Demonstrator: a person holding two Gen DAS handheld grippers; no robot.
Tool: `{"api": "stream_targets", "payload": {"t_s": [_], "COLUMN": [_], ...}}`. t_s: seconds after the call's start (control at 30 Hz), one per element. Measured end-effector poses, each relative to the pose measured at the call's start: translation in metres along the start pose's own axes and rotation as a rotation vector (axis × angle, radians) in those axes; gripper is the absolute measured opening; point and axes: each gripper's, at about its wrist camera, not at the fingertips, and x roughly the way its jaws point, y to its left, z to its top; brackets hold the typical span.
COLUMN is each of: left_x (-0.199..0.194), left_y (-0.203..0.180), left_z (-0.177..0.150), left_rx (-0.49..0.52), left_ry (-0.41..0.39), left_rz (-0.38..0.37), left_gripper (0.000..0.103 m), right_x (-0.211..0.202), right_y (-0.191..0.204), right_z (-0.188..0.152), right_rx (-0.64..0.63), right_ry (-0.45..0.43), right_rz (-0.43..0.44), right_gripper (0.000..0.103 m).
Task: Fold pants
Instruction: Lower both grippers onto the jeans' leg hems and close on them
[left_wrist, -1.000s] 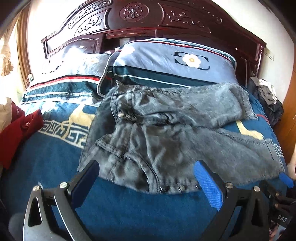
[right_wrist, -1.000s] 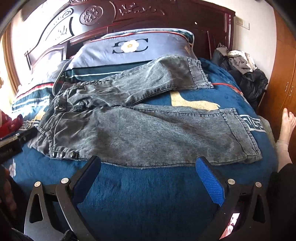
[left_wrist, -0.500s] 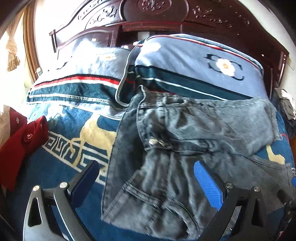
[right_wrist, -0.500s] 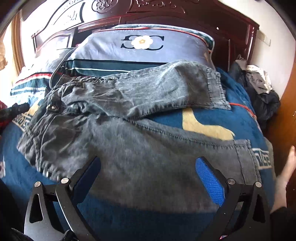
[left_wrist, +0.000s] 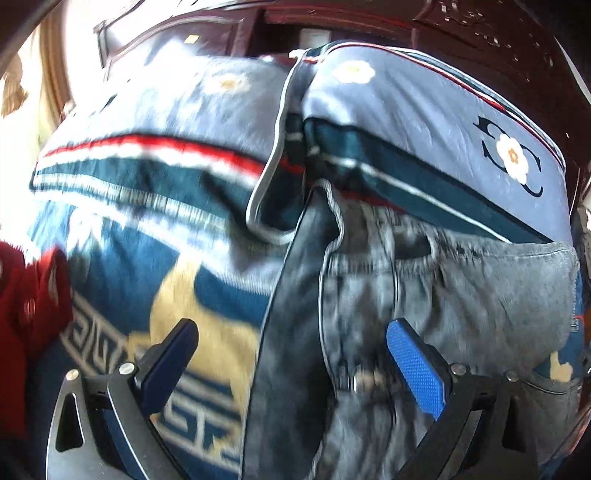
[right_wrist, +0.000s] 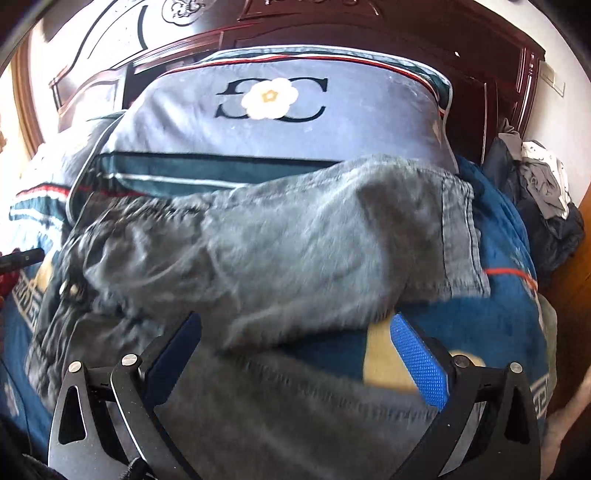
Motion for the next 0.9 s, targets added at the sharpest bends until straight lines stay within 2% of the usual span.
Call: {"api": "stream_targets", "payload": {"t_s": [0.13,0.23,0.4,0.47,0.5,0.6,0.63,0.7,0.8,0.83,0.9], "left_x": [0.021,0.044,0.087,0.101,0.106,0.113,0.111,0.106,0.099,0.097,0.094], "left_y": [-0.014,-0.02,-0.02,-0.018,-0.019,-0.028,-0.033,-0.039,-0.032,-0.027,-0.02], "left_z": [0.024,0.036,0.05,0.053,0.053,0.052,0.051,0.05,0.051,0.052,0.053], "left_rx": [0.073,0.095,0.1,0.086,0.081,0.092,0.109,0.145,0.104,0.089,0.081], "left_ry": [-0.007,0.015,0.078,0.102,0.112,0.138,0.133,0.103,0.094,0.089,0.087], "left_rz": [0.022,0.056,0.116,0.109,0.094,-0.025,-0.031,-0.037,-0.088,-0.112,-0.141], "left_gripper": [0.102,0.096,0.095,0.089,0.082,0.031,0.024,0.022,0.018,0.017,0.014], "right_x": [0.014,0.026,0.043,0.049,0.054,0.066,0.072,0.085,0.109,0.117,0.131], "right_y": [-0.009,-0.018,-0.035,-0.042,-0.047,-0.056,-0.058,-0.058,-0.055,-0.053,-0.05], "right_z": [0.022,0.036,0.05,0.055,0.059,0.071,0.076,0.086,0.097,0.099,0.098], "right_rx": [-0.01,0.016,0.046,0.05,0.053,0.061,0.061,0.055,0.037,0.023,0.0], "right_ry": [-0.015,-0.011,-0.01,-0.01,-0.009,-0.001,0.006,0.023,0.065,0.089,0.134], "right_rz": [-0.013,-0.017,-0.033,-0.047,-0.056,-0.069,-0.075,-0.088,-0.12,-0.134,-0.145], "right_gripper": [0.103,0.103,0.103,0.103,0.103,0.103,0.103,0.103,0.103,0.099,0.062]}}
